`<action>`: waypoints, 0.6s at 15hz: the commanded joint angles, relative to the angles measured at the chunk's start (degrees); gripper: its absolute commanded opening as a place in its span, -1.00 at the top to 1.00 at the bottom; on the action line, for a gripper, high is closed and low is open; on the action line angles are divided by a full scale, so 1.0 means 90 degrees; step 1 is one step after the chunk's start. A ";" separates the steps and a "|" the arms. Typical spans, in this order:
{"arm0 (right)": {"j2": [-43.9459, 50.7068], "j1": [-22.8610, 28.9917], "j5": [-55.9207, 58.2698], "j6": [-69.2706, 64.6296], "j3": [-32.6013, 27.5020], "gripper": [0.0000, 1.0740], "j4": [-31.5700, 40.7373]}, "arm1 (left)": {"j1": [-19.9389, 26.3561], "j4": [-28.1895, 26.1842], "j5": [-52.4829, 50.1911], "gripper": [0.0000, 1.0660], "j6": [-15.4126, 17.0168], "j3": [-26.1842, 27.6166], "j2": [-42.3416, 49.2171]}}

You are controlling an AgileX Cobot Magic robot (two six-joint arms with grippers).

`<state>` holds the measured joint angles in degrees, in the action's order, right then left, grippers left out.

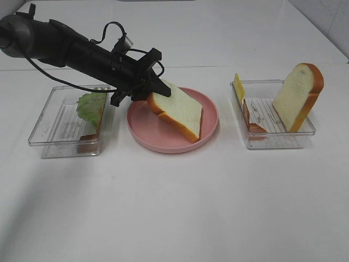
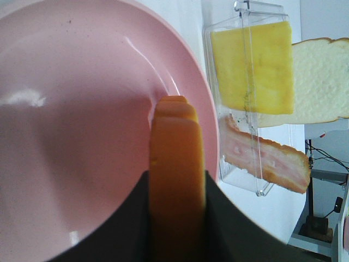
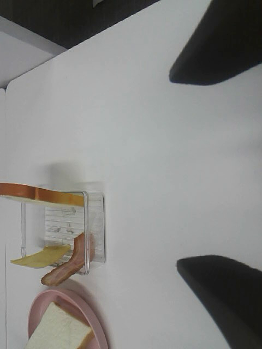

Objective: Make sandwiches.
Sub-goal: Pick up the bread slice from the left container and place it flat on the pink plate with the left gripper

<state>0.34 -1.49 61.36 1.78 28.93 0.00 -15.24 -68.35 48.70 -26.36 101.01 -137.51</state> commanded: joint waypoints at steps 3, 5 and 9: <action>0.0076 -0.0051 -0.0083 0.0032 0.0000 -0.51 0.0000 | -0.0064 -0.0134 -0.0115 0.94 0.0025 0.0019 0.0000; 0.0076 -0.0051 -0.0083 0.0032 0.0000 -0.51 0.0000 | -0.0070 -0.0127 -0.0115 0.59 0.0025 0.0019 0.0000; 0.0076 -0.0051 -0.0083 0.0032 0.0000 -0.51 0.0000 | -0.0070 0.0115 -0.0140 -0.29 -0.0070 0.0032 0.0102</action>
<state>0.34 -1.49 61.36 1.78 28.93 0.00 -15.64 -66.52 47.44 -27.16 101.18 -137.11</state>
